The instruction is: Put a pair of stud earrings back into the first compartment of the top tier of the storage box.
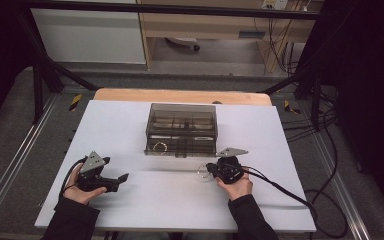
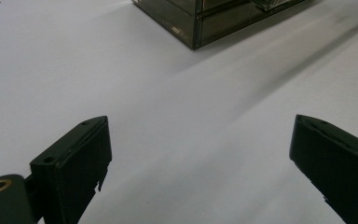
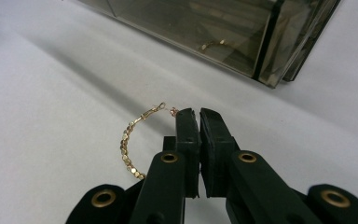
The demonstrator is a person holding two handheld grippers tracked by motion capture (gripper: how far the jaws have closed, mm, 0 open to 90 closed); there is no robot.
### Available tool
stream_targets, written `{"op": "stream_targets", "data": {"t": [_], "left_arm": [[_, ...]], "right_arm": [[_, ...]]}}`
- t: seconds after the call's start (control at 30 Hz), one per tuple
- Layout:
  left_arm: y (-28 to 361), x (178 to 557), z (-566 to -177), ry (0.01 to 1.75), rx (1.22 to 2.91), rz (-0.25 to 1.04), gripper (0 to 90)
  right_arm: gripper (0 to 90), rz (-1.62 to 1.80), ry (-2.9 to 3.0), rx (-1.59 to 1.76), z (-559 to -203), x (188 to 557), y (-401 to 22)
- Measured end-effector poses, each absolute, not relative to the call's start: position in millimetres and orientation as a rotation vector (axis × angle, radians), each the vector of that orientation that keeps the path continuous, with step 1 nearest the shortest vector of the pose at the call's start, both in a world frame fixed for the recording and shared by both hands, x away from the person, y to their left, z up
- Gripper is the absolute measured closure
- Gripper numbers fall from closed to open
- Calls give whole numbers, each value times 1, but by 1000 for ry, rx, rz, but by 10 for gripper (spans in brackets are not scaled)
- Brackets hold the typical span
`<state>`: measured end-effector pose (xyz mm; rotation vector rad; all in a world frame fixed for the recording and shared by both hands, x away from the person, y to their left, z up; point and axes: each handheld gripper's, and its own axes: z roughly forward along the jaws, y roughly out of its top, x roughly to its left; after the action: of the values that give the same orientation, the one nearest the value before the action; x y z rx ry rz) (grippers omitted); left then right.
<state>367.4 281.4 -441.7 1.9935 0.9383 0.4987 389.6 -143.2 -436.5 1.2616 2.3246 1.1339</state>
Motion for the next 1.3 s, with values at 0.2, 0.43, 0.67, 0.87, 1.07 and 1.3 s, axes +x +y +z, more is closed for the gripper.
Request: {"op": "stream_targets", "data": {"t": [0.2, 0.43, 0.67, 0.87, 1.07, 1.3], "left_arm": [[282, 367, -442, 942, 1992, 495, 54], [281, 367, -442, 942, 1993, 494, 54], [281, 367, -442, 942, 1993, 495, 54], [281, 367, -442, 943, 1994, 495, 54], [281, 367, -442, 943, 1992, 496, 54], [282, 367, -442, 942, 1994, 498, 54]], "right_arm": [[872, 1148, 2323, 1257, -432, 386, -145], [872, 1161, 2329, 1248, -428, 382, -146], [872, 1174, 2333, 1242, -423, 379, -149], [872, 1186, 2335, 1229, -419, 376, -151], [872, 1208, 2337, 1220, -413, 373, -154], [872, 1227, 2336, 1220, -406, 371, -157]]}}
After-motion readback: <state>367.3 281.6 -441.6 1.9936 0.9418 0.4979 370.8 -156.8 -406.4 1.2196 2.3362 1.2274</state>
